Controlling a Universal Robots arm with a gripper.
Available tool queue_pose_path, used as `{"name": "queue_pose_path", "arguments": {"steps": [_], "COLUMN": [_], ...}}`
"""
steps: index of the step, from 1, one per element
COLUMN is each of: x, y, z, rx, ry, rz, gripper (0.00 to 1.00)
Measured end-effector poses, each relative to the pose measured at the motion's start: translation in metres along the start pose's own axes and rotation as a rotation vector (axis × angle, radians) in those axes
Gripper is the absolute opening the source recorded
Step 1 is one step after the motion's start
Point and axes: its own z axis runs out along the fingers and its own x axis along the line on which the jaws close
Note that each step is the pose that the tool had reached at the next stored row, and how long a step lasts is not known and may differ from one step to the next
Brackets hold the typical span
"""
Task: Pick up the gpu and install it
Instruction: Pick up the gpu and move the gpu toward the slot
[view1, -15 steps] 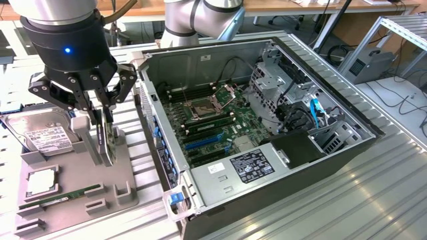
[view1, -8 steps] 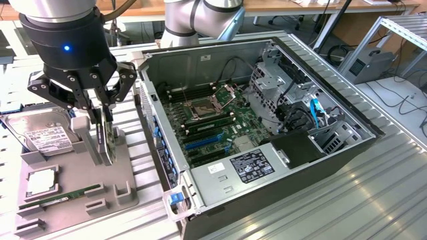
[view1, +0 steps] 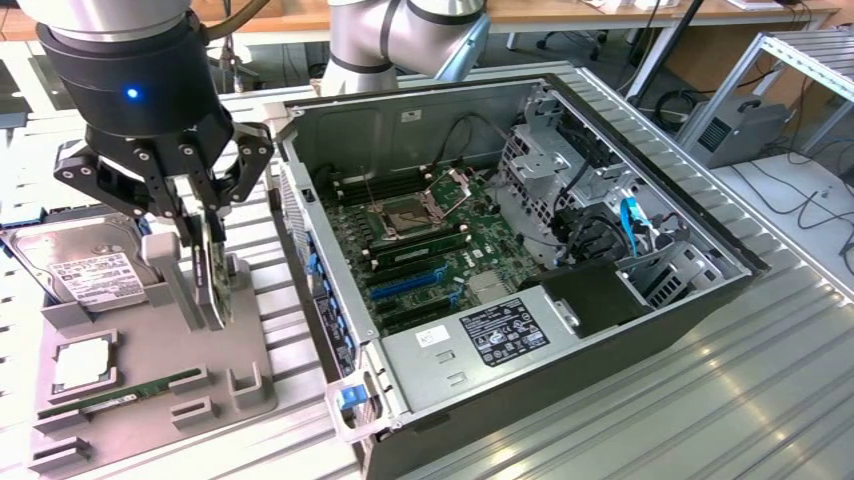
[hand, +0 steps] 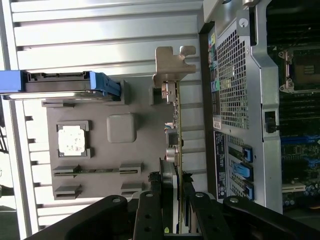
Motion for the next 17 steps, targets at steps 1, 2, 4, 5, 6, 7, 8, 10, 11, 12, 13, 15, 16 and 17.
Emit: {"name": "queue_pose_path", "arguments": {"steps": [1, 2, 4, 5, 6, 7, 8, 10, 11, 12, 13, 15, 16, 17], "x": [0.0, 0.0, 0.0, 0.0, 0.0, 0.0, -0.0001, -0.0001, -0.0001, -0.0001, -0.0001, -0.0001, -0.0001, -0.0001], "y": [0.0, 0.0, 0.0, 0.0, 0.0, 0.0, 0.0, 0.0, 0.0, 0.0, 0.0, 0.0, 0.0, 0.0], "z": [-0.0002, -0.0004, -0.0008, -0.001, -0.0011, -0.0013, -0.0016, -0.002, -0.0022, -0.0024, -0.0026, -0.0032, -0.0034, -0.0037], "rx": [0.0, 0.0, 0.0, 0.0, 0.0, -0.0001, 0.0, 0.0, 0.0, 0.0, 0.0, 0.0, 0.0, 0.0], "ry": [0.0, 0.0, 0.0, 0.0, 0.0, 0.0, 0.0, 0.0, 0.0, 0.0, 0.0, 0.0, 0.0, 0.0], "rz": [0.0, 0.0, 0.0, 0.0, 0.0, 0.0, 0.0, 0.0, 0.0, 0.0, 0.0, 0.0, 0.0, 0.0], "gripper": [0.27, 0.27, 0.27, 0.27, 0.27, 0.27, 0.27, 0.27, 0.27, 0.27, 0.27, 0.27, 0.27, 0.27]}}
